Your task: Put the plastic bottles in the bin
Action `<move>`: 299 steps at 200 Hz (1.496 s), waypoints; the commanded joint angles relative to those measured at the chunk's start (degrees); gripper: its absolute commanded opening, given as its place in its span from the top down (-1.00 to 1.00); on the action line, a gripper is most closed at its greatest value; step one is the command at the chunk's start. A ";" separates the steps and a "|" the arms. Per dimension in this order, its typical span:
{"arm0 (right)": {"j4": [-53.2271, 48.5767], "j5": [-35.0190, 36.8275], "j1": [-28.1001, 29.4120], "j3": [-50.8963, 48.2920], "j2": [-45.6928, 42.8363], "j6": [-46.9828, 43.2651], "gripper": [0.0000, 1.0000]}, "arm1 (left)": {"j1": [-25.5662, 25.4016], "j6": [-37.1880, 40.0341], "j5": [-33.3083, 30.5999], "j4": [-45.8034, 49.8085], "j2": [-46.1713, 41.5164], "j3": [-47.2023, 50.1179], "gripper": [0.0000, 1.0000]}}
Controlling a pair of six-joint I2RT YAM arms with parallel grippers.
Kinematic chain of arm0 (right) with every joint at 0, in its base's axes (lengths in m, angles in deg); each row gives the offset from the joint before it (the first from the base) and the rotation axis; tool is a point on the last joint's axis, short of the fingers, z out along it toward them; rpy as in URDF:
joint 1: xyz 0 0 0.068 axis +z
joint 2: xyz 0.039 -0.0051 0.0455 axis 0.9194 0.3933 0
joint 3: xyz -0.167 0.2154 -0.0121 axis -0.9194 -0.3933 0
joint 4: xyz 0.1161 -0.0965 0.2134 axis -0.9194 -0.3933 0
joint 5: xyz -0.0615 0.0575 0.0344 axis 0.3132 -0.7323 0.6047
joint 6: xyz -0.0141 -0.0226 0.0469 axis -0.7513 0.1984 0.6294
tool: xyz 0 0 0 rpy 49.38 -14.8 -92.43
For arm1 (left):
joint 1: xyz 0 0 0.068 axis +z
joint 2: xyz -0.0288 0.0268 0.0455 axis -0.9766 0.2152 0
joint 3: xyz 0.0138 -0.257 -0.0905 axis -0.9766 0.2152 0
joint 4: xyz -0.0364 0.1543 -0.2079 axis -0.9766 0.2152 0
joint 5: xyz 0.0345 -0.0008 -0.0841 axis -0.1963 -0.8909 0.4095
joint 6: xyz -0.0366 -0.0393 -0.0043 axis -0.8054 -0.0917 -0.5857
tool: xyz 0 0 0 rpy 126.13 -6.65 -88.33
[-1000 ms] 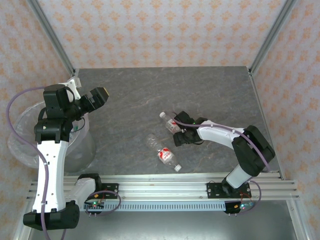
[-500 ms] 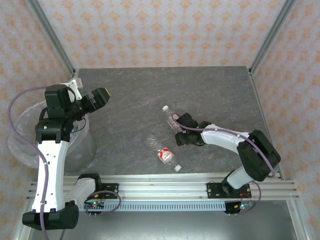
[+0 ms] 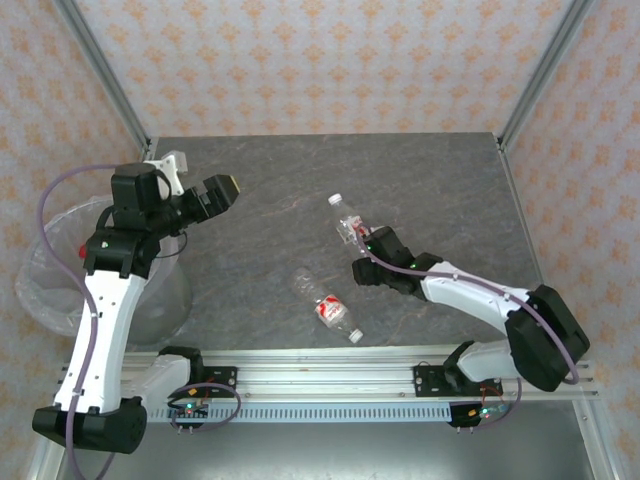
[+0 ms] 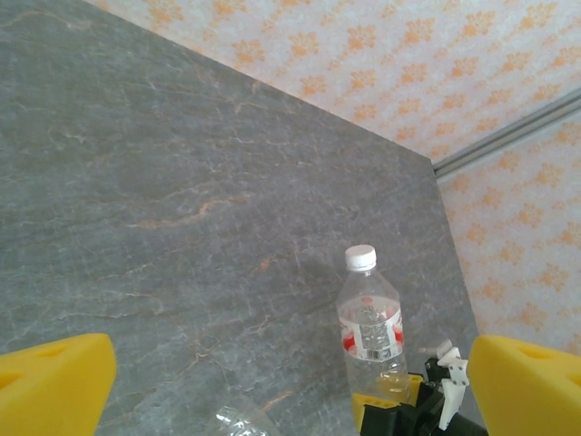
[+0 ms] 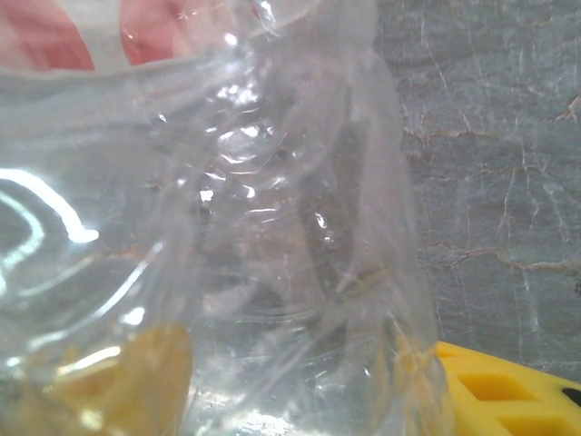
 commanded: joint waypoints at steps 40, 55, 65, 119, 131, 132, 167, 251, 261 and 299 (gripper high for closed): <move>7.72 -2.11 -0.06 -1.45 -6.94 -0.15 0.18 | -8.43 -1.78 -6.24 -4.63 3.79 -1.64 -1.00; 8.19 -4.32 0.15 -0.21 -6.88 0.89 0.18 | -10.58 -2.44 -7.29 -6.32 4.56 -1.65 -1.00; 8.49 -5.71 0.33 0.84 -6.97 1.78 0.18 | -11.80 -2.58 -8.17 -7.07 5.16 -1.86 -1.00; 16.88 -12.91 2.37 3.81 -6.14 7.19 0.17 | -18.66 -1.91 -13.31 -9.31 8.23 -2.96 -1.00; 18.81 -14.52 2.89 4.67 -5.35 8.34 0.17 | -20.31 -1.88 -13.55 -10.46 9.11 -2.96 -1.00; 19.02 -14.65 2.91 4.73 -5.27 8.47 0.17 | -20.45 -1.88 -13.58 -10.54 9.19 -2.96 -1.00; 23.41 -19.00 3.95 7.44 -2.80 11.49 0.17 | -25.79 -0.81 -17.29 -12.32 12.52 -3.68 -1.00; 26.81 -22.93 5.56 9.27 -1.15 13.00 0.16 | -30.29 -2.43 -19.03 -23.05 18.71 -2.95 -0.96; 27.35 -23.31 5.56 9.11 -1.15 13.49 0.17 | -30.60 -2.22 -18.84 -22.87 19.54 -3.31 -0.94; 29.71 -24.63 5.65 9.49 -0.19 14.73 0.16 | -31.10 -1.71 -18.29 -21.97 22.42 -4.45 -0.75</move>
